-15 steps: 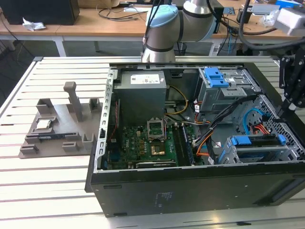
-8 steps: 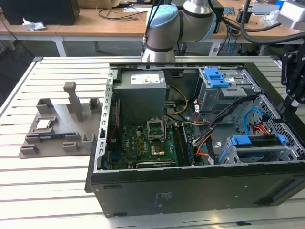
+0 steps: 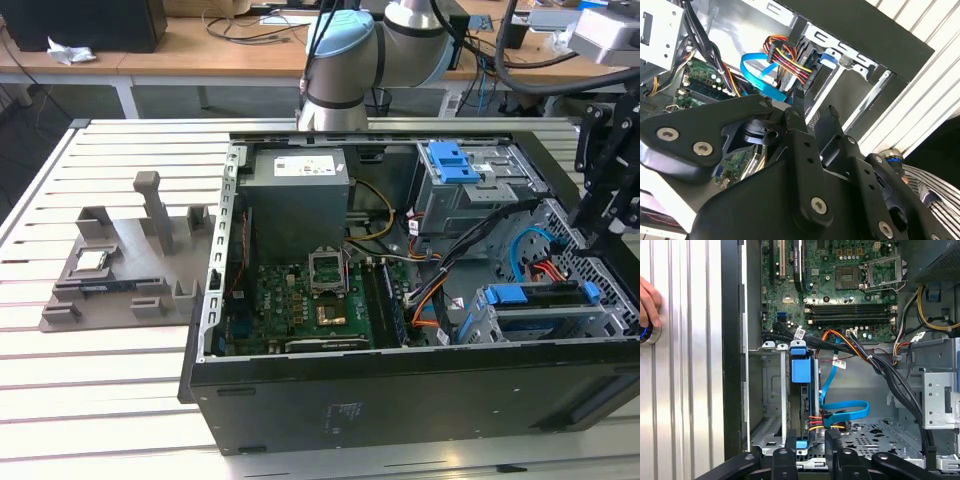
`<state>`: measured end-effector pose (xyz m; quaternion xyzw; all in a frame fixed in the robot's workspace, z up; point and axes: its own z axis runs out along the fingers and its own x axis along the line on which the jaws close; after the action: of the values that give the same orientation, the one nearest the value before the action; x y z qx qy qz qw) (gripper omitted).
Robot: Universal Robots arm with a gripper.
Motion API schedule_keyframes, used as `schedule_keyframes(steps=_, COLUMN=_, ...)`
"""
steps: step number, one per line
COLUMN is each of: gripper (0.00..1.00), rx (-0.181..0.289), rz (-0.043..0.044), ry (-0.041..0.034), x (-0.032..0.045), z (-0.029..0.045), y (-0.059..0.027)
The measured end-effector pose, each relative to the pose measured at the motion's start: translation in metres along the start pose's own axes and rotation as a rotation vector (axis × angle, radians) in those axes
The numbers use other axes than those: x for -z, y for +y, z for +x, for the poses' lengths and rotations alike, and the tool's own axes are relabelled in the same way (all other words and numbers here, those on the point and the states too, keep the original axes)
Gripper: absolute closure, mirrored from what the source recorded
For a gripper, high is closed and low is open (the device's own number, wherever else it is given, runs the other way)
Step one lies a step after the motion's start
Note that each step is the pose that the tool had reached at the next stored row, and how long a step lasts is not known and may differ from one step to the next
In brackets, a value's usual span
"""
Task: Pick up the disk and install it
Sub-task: 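Insert the second disk wire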
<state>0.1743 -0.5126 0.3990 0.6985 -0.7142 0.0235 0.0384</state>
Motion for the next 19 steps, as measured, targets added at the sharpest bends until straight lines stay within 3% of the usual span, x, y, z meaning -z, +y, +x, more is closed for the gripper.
schedule_keyframes(steps=6, gripper=0.64, rx=0.0, rz=0.0, ry=0.0, x=-0.0122, z=-0.0108, y=0.0069)
schedule_keyframes(steps=12, gripper=0.64, rx=0.0, rz=0.0, ry=0.0001, x=-0.0255, z=-0.0124, y=0.0074)
schedule_keyframes(steps=19, gripper=0.64, rx=0.0, rz=0.0, ry=0.0001, x=-0.0259, z=-0.0124, y=0.0074)
